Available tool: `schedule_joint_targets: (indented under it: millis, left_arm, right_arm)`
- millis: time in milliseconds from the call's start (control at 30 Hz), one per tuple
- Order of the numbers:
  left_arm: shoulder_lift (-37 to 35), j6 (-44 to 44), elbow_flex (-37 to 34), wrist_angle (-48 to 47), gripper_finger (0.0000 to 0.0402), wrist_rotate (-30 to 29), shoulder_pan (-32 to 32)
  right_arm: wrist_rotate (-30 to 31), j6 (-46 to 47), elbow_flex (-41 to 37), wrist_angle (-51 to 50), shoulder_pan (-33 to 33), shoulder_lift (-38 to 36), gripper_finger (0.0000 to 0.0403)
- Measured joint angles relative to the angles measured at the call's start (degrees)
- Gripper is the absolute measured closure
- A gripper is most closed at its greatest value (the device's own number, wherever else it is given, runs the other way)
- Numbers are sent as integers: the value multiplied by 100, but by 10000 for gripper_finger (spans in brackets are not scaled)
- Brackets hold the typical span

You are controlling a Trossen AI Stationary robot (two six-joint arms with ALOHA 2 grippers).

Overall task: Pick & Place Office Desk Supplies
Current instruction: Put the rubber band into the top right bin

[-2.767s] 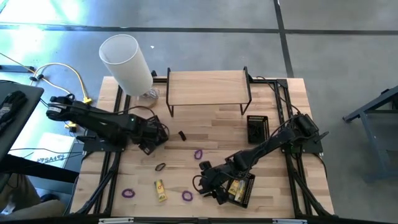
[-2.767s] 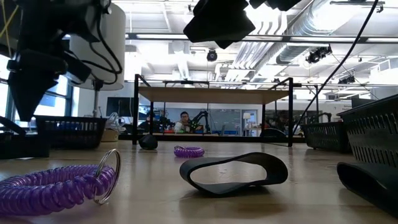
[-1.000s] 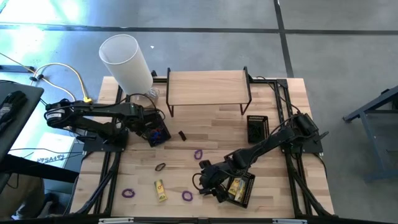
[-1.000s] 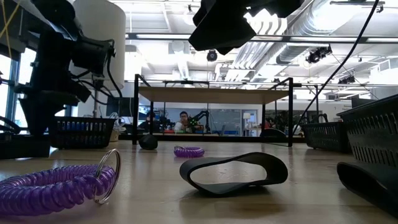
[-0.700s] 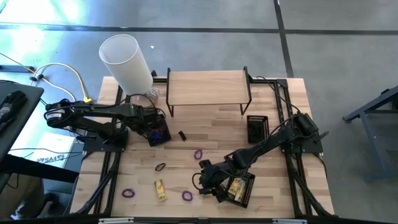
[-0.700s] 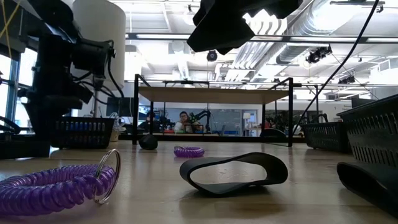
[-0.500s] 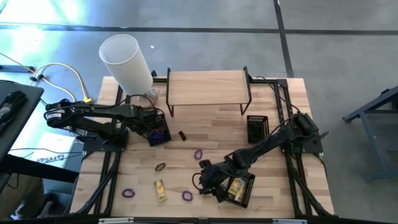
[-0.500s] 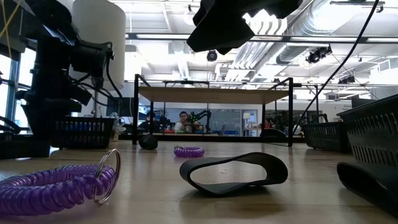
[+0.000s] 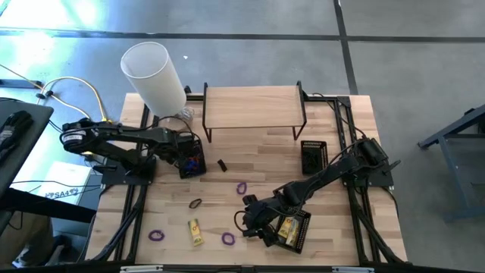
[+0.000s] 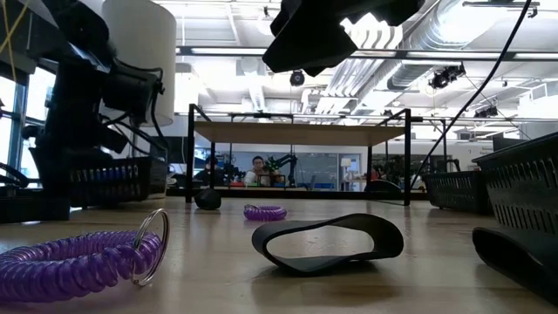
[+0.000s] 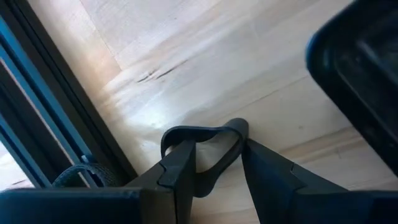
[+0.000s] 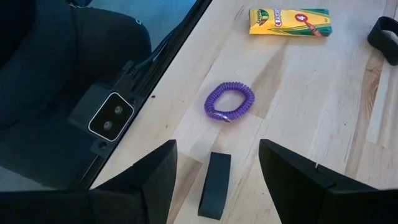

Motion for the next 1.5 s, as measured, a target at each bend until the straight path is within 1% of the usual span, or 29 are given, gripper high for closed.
schedule_joint_targets:
  millis: [100, 167, 367, 600, 767, 900, 1000, 1100, 1233, 1367, 1433, 1500]
  left_arm:
    - [204, 1, 0, -16, 278, 2, 0]
    - [234, 32, 4, -17, 287, 7, 0]
    - [99, 44, 58, -10, 338, 76, -5]
    - [-250, 50, 117, -151, 396, 42, -15]
    - [-444, 96, 261, -302, 399, 28, -99]
    - [-593, 1, 572, -596, 399, 32, -413]
    - [-682, -235, 940, -990, 400, 9, -814]
    - [-755, -566, 1340, -1342, 400, -26, -1381]
    - [-862, -1197, 1767, -1441, 400, -260, -2412]
    - [-872, -1782, 2040, -985, 400, -817, -3716]
    - [-874, -1931, 2061, -334, 400, -1223, -4325]
    - [-872, -1902, 2061, 412, 400, -1578, -4851]
  right_arm:
    - [-4, -2, 0, -11, 2, 0, 188]
    - [-17, -3, 0, -32, 1, 0, 188]
    - [2, -7, 0, -33, -3, 0, 188]
    - [-14, -4, 0, 11, -44, 0, 188]
    - [-17, 11, 0, 78, -44, 0, 188]
    - [-20, 13, 0, 141, -44, 0, 188]
    - [-19, 118, 0, 216, -44, 0, 188]
    - [-10, 231, 0, 336, -66, 0, 188]
    - [19, 410, 0, 620, -68, 0, 188]
    - [122, 469, 0, 960, -68, 0, 188]
    - [282, 468, 0, 1145, -40, 0, 188]
    - [575, 470, 0, 1331, 4, 0, 188]
